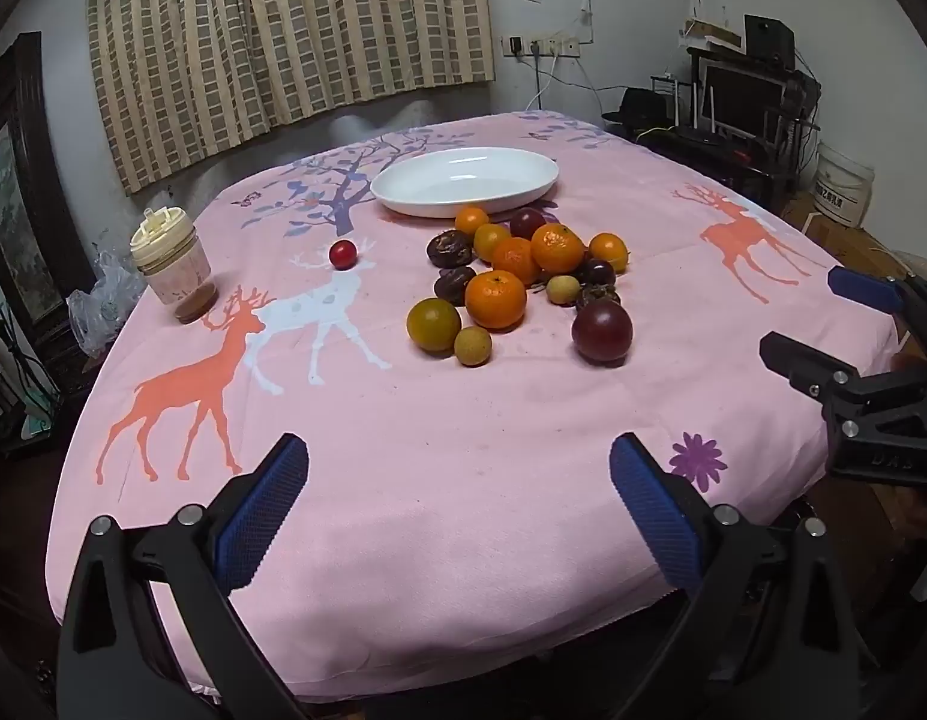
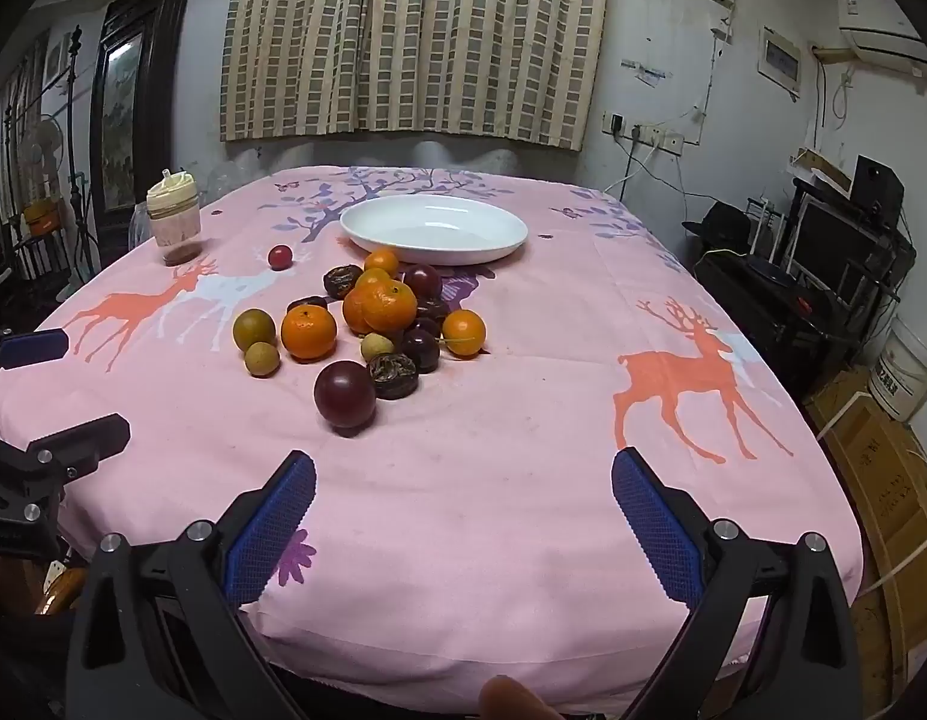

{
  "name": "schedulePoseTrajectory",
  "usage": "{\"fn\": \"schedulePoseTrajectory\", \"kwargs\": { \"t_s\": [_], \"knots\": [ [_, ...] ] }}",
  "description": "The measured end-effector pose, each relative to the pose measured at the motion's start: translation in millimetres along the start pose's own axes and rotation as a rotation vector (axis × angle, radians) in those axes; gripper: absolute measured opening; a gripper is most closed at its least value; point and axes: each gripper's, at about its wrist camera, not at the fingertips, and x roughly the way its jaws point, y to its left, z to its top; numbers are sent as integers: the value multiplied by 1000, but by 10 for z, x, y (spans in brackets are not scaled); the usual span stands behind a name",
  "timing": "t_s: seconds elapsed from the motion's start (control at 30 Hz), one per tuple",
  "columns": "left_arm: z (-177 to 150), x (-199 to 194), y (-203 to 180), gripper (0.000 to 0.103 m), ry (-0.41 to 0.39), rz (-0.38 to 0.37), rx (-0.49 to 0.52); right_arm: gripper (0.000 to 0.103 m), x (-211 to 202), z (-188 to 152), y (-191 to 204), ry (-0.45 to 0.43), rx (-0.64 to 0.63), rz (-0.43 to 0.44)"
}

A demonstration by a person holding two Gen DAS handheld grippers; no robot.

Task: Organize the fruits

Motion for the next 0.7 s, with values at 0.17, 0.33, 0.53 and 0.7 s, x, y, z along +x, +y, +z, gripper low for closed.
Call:
{"fn": "schedulePoseTrajectory", "kwargs": {
  "t_s": [0.17, 0.33, 0.53, 0.7],
  "knots": [
    [-5, -7, -5, 98, -10, 14, 5, 99, 3, -1, 1, 3, -3, -3],
    [-21, -22, -26, 98, -8, 13, 0, 99, 0, -2, 0, 3, -5, -3],
    [-21, 21, -3, 98, 0, 9, 3, 99, -33, 4, -7, 7, -2, -1],
    [-22, 35, 8, 98, 10, 6, -2, 99, 8, -5, -3, 5, -3, -2]
  ]
}}
